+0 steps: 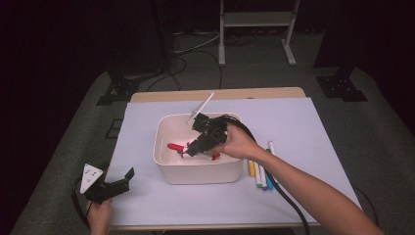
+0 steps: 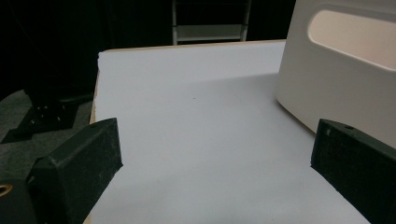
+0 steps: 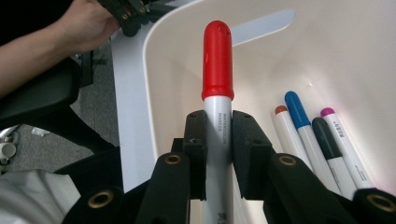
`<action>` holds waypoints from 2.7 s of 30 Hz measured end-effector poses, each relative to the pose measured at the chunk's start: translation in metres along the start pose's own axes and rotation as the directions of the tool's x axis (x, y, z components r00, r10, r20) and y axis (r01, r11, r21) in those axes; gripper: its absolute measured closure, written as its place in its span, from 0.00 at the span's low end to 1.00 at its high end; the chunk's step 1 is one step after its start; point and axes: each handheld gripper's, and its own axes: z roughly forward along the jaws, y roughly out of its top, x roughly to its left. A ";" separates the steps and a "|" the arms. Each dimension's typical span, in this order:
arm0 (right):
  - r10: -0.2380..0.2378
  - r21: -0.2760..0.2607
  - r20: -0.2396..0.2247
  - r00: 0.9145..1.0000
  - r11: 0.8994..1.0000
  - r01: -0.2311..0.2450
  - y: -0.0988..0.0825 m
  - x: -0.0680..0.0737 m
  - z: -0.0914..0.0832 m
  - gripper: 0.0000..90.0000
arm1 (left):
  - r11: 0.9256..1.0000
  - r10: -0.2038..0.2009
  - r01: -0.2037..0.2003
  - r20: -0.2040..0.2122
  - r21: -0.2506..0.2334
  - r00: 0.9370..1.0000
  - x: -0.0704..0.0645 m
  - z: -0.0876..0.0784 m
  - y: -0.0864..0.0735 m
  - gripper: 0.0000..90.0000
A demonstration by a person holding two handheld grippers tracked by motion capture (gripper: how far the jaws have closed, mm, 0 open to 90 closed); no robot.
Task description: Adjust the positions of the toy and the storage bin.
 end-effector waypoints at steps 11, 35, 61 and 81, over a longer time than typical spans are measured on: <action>-0.019 0.073 -0.014 1.000 0.997 0.020 0.001 -0.012 0.034 0.84 | 1.000 0.003 -0.003 0.000 0.003 1.000 0.000 0.000 0.000 0.01; -0.039 0.138 0.033 0.999 0.990 0.034 -0.002 -0.011 0.037 0.78 | 1.000 0.002 -0.002 0.002 0.003 1.000 0.001 0.000 0.000 0.01; 0.064 -0.135 0.175 0.982 0.990 -0.041 -0.064 -0.013 -0.096 0.65 | 1.000 0.012 -0.012 -0.001 0.006 1.000 -0.001 0.000 0.000 0.01; 0.295 -0.222 0.277 0.915 0.946 -0.237 -0.185 -0.042 -0.121 0.59 | 1.000 0.025 -0.025 -0.008 0.005 1.000 -0.003 0.000 0.000 0.01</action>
